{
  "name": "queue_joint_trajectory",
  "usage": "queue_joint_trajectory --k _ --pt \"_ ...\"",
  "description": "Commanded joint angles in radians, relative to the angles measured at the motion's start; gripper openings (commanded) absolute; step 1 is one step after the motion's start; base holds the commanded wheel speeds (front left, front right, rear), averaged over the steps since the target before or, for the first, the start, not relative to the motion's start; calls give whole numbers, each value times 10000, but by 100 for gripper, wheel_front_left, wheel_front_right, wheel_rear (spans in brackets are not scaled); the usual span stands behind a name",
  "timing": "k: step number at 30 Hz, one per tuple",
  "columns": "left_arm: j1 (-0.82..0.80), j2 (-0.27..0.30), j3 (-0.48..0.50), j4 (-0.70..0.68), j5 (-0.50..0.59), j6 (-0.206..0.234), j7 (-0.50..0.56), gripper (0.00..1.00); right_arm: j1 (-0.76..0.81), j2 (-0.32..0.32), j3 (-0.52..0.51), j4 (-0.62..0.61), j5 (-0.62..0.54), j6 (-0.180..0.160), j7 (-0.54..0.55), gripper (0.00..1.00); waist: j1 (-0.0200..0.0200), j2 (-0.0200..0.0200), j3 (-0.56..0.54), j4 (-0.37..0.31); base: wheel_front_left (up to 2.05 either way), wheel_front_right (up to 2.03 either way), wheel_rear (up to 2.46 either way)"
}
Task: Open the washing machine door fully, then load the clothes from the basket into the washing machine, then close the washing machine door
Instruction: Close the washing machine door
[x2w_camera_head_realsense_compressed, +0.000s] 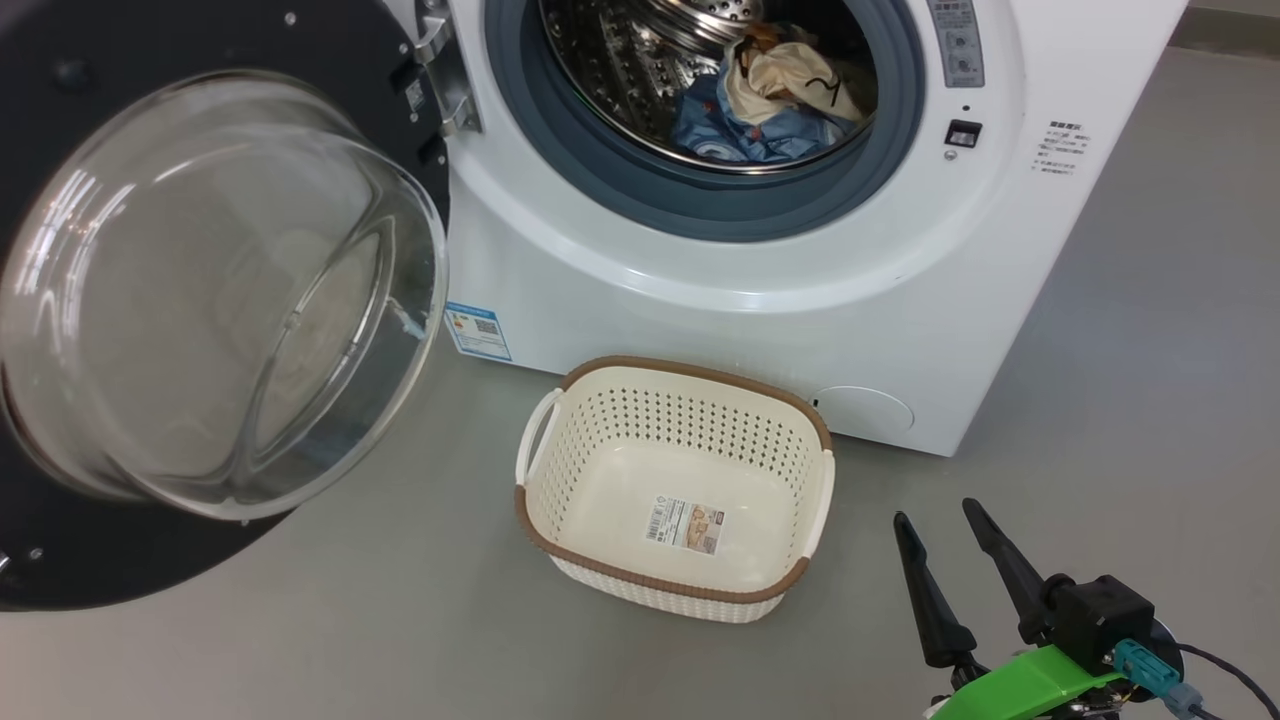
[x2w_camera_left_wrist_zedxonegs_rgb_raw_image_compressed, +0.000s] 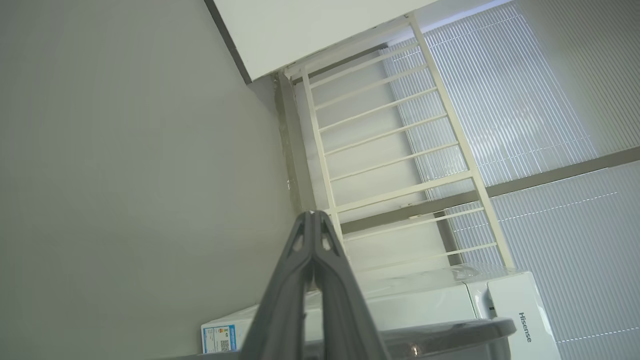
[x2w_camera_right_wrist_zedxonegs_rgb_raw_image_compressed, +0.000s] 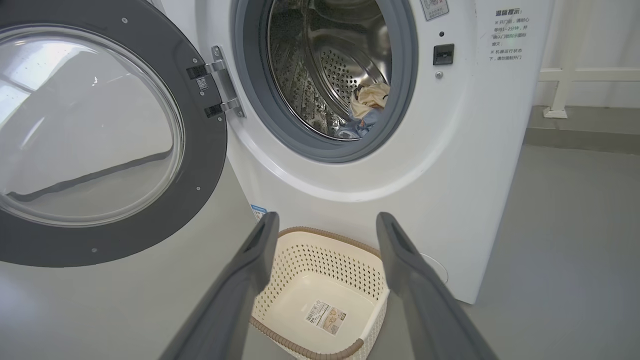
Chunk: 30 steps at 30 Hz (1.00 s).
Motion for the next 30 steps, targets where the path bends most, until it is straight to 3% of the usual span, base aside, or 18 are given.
queue_joint_trajectory --k 1,15,30 --pt "-241 795 162 -185 -94 -32 144 0 -431 -20 302 -202 -84 62 -49 100 0 0 33 -87 0 0 0" --pt "-371 634 447 400 -1019 -32 1600 0 -411 -20 316 -155 -86 62 -49 100 0 0 70 -560 0 0 0" --pt "38 207 357 -551 -1604 -32 3127 0 -483 -20 309 -93 -29 62 -45 100 0 0 127 -695 0 0 0"
